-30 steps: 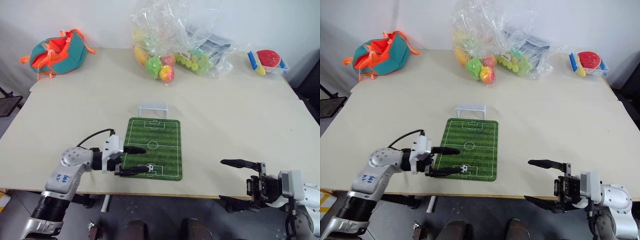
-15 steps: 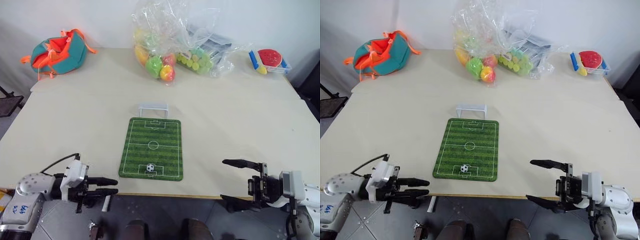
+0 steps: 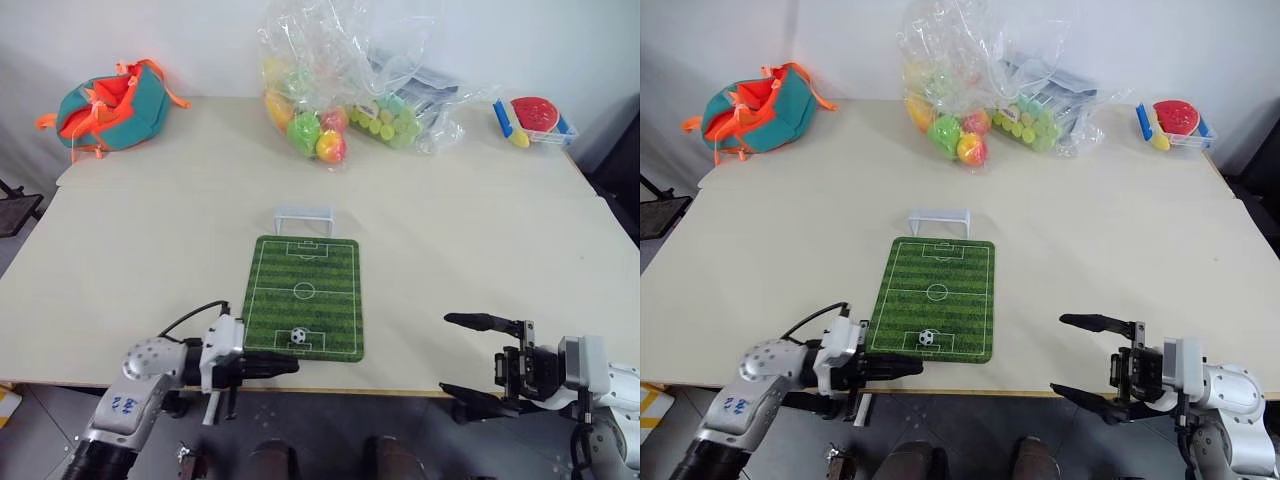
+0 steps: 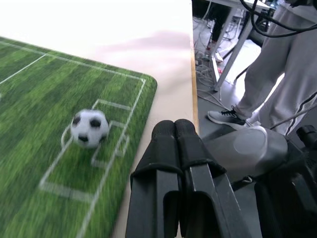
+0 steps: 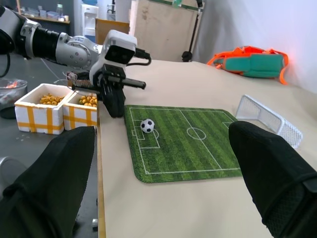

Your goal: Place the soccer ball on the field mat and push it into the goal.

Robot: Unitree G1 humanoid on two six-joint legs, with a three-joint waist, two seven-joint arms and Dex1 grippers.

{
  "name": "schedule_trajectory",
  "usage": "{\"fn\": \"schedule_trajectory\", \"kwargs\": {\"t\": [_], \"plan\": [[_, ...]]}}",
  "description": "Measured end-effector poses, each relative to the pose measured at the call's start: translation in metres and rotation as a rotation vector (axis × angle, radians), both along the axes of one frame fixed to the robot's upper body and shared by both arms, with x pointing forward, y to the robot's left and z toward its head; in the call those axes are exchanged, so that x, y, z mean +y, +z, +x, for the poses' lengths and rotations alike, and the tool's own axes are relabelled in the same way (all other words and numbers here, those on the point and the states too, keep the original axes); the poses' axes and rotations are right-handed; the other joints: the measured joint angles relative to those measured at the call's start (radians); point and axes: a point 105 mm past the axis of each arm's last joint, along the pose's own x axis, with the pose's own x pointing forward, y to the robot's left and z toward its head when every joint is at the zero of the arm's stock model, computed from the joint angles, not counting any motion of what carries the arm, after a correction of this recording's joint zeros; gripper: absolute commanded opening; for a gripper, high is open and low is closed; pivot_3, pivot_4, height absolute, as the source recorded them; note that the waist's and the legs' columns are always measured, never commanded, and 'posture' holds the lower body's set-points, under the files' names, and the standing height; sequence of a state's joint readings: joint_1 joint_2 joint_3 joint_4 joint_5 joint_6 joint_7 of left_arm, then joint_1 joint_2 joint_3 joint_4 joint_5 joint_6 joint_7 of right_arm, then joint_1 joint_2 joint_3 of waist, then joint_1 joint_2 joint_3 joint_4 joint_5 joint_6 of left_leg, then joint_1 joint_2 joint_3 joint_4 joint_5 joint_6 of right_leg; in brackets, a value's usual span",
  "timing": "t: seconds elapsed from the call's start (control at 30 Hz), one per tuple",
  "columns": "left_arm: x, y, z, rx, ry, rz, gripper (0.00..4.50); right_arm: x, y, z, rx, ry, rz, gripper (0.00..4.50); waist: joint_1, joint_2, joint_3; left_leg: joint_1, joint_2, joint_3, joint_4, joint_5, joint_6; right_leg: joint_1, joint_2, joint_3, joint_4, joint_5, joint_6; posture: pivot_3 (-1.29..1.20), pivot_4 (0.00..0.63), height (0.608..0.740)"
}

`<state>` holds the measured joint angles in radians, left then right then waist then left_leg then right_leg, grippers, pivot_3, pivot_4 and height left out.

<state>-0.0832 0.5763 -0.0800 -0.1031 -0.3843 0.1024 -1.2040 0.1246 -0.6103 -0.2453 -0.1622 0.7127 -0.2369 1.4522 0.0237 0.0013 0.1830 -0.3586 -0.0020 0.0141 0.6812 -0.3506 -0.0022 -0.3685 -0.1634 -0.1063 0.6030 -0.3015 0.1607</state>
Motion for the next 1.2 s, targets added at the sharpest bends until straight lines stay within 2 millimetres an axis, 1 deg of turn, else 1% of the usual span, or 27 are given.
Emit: {"fn": "schedule_trajectory", "kwargs": {"t": [0.07,0.13,0.27,0.33,0.43,0.5,0.57,0.7,0.73,0.8,0.87,0.97,1.03,1.13,1.2], "plan": [[-0.005,-0.002,0.011,-0.006,0.019,0.014,0.02,0.002,0.002,0.0,-0.008,-0.004,0.0,4.5,0.001,0.0,0.0,0.0,0.0,0.0,0.0,0.0,0.0,0.001,0.0,0.0,0.0,0.0,0.0,0.0,0.15,0.74],[-0.008,-0.003,0.026,-0.014,0.061,0.026,0.02,0.005,0.006,0.001,-0.017,-0.016,0.001,4.5,0.004,0.0,0.0,0.0,0.0,0.0,0.001,0.0,0.0,0.001,0.0,0.0,0.0,0.0,0.0,0.0,0.15,0.74],[-0.016,0.008,0.057,-0.044,0.144,-0.008,0.02,0.007,0.009,0.004,-0.022,-0.06,0.01,4.5,0.005,0.0,0.0,0.0,-0.001,-0.001,0.001,0.0,0.0,0.002,0.0,0.0,-0.001,0.0,0.001,0.0,0.15,0.74],[-0.02,0.012,0.07,-0.057,0.179,-0.025,0.02,0.006,0.009,0.009,-0.02,-0.121,0.049,4.5,0.003,0.0,0.0,0.0,-0.001,0.0,0.001,0.0,0.0,0.001,0.0,0.0,-0.001,0.0,0.001,0.0,0.15,0.74],[-0.019,0.018,0.087,-0.101,0.242,-0.043,0.02,0.004,0.008,0.019,-0.034,-0.246,0.091,4.5,0.002,0.0,0.0,0.0,-0.001,0.0,0.001,0.0,0.0,0.001,0.0,0.0,-0.001,0.0,0.001,0.0,0.15,0.74],[-0.018,0.024,0.092,-0.131,0.256,-0.07,0.02,0.004,0.007,0.026,-0.051,-0.336,0.131,4.5,-0.001,0.0,0.0,0.0,-0.001,0.0,0.001,0.0,0.0,0.0,0.0,0.0,-0.001,0.0,0.001,0.0,0.15,0.74],[-0.012,0.026,0.089,-0.145,0.25,-0.08,0.02,0.004,0.008,0.031,-0.065,-0.385,0.152,4.5,-0.004,0.0,0.0,0.0,0.0,0.001,0.0,0.0,0.0,0.0,0.0,0.0,-0.001,0.0,0.001,0.0,0.15,0.74],[0.024,0.017,0.071,-0.117,0.277,-0.051,0.02,0.005,0.008,0.034,-0.077,-0.423,0.16,4.5,-0.01,0.001,0.0,0.0,0.0,0.001,0.0,0.0,0.0,-0.001,0.0,0.001,-0.001,0.0,0.001,0.0,0.15,0.74],[0.034,0.015,0.065,-0.11,0.283,-0.041,0.02,0.005,0.007,0.034,-0.077,-0.424,0.159,4.5,-0.011,0.0,0.0,0.0,0.0,0.001,0.0,0.0,0.0,-0.001,0.0,0.001,-0.001,0.0,0.001,0.0,0.15,0.74],[0.061,0.014,0.052,-0.111,0.323,-0.012,0.02,0.004,0.006,0.034,-0.071,-0.429,0.159,4.5,-0.012,0.0,0.0,0.0,0.0,0.001,0.0,0.0,0.0,-0.001,0.0,0.001,-0.001,0.0,0.001,0.0,0.15,0.74],[0.088,0.02,0.046,-0.139,0.408,0.002,0.02,0.003,0.002,0.035,-0.06,-0.426,0.157,4.5,-0.012,0.001,0.0,0.0,0.001,0.0,0.0,0.0,0.0,-0.001,0.0,0.001,-0.001,0.0,0.001,0.0,0.15,0.74],[0.121,0.023,0.034,-0.151,0.512,0.049,0.02,0.002,-0.001,0.034,-0.05,-0.401,0.15,4.5,-0.007,0.002,0.001,0.0,0.0,-0.001,0.0,-0.001,0.001,-0.001,0.0,0.001,-0.001,0.0,0.001,0.0,0.15,0.74],[0.13,0.023,0.027,-0.153,0.549,0.072,0.02,0.001,-0.001,0.035,-0.048,-0.383,0.14,4.5,-0.003,0.002,0.001,0.0,0.0,-0.002,0.0,-0.001,0.002,-0.001,-0.001,0.002,-0.001,0.0,0.001,0.0,0.15,0.74],[0.139,0.025,0.018,-0.165,0.59,0.082,0.02,-0.002,0.0,0.036,-0.052,-0.341,0.121,4.5,-0.002,0.002,0.001,0.0,0.001,-0.002,0.0,-0.002,0.001,-0.001,0.0,0.002,-0.001,0.0,0.001,0.0,0.15,0.74],[0.151,0.033,0.016,-0.189,0.655,0.07,0.02,-0.008,-0.004,0.036,-0.034,-0.32,0.085,4.5,-0.002,0.002,0.001,0.0,0.001,-0.002,0.0,-0.002,0.001,-0.001,0.0,0.002,-0.001,0.0,0.001,0.0,0.15,0.74]]}}
